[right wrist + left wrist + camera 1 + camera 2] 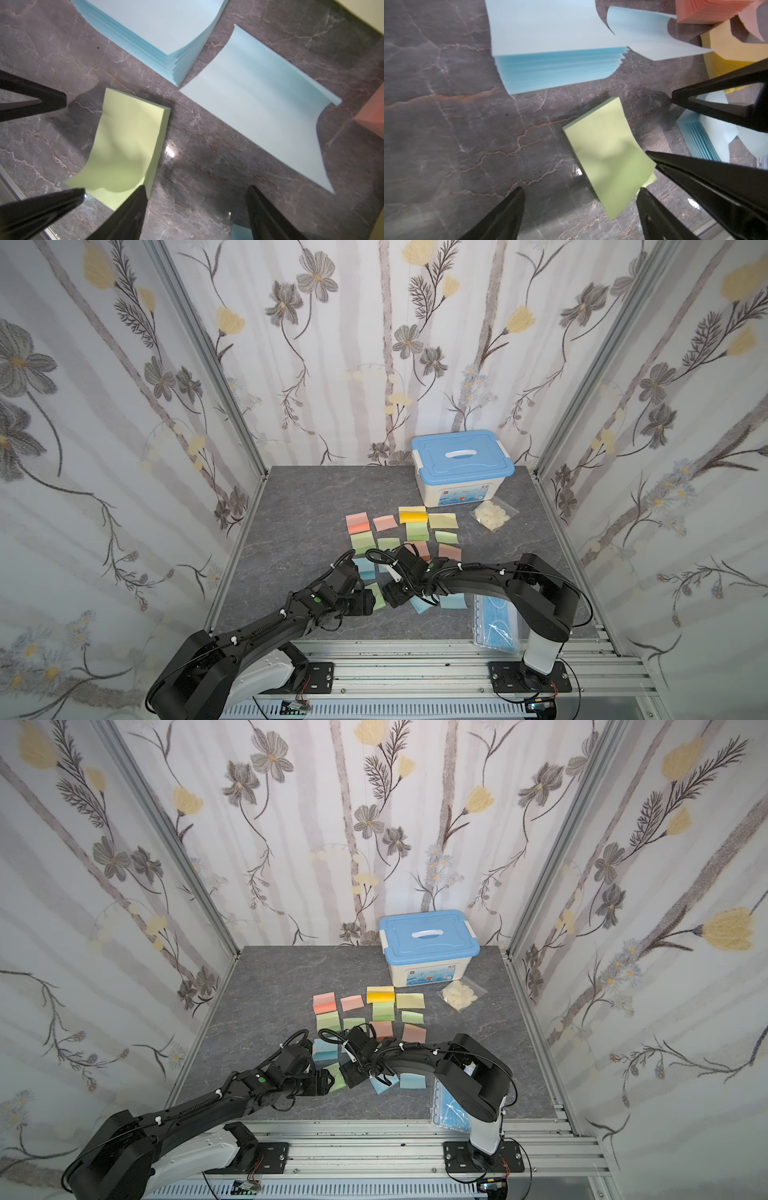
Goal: Tear off pages from different memo pads
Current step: Pick up the memo pad from the center of the board.
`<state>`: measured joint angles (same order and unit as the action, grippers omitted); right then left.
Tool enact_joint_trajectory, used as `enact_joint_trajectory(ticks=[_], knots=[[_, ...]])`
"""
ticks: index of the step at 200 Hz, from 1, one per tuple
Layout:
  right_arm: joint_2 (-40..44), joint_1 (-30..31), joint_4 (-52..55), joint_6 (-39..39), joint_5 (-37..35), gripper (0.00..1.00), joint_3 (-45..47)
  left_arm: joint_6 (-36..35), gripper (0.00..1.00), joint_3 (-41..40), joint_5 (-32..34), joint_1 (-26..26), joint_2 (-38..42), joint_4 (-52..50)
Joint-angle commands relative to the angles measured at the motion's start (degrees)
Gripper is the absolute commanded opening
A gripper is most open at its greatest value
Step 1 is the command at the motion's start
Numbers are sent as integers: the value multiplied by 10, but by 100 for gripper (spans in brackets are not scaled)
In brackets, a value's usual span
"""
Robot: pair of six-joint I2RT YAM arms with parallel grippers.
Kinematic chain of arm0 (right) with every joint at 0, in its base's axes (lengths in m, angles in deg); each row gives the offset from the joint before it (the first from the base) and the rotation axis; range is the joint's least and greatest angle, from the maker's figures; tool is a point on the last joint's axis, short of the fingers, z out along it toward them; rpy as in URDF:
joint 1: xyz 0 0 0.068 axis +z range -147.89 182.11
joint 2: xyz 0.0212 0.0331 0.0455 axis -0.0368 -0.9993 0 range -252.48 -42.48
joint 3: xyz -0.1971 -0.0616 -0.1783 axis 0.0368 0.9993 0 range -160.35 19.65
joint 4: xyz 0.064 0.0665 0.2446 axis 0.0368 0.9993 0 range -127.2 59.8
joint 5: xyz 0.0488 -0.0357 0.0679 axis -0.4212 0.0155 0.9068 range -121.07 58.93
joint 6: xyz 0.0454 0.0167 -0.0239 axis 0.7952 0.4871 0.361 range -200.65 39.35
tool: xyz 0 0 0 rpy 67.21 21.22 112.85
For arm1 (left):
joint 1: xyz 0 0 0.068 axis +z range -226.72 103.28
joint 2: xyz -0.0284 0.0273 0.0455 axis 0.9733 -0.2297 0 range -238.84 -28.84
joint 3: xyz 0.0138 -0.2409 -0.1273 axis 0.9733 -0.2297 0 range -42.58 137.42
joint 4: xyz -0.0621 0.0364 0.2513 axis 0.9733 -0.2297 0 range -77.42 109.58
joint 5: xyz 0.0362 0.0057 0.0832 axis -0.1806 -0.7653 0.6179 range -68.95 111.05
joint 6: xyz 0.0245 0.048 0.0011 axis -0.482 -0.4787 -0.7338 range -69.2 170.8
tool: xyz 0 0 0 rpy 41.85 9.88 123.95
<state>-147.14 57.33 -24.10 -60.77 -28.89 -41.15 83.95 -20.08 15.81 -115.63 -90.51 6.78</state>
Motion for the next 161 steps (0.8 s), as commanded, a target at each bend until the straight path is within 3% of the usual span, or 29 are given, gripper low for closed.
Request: enact_joint_trajectory(ticks=[1,52,161], knots=[[6,0,11,1,5,76,1,10,87,3,30,2,9,-17],[73,2,28,-3,-4,76,3,9,87,5,34,4,9,-17],[-35,16,48,-35,6,77,-90,17,87,3,52,5,29,-28]])
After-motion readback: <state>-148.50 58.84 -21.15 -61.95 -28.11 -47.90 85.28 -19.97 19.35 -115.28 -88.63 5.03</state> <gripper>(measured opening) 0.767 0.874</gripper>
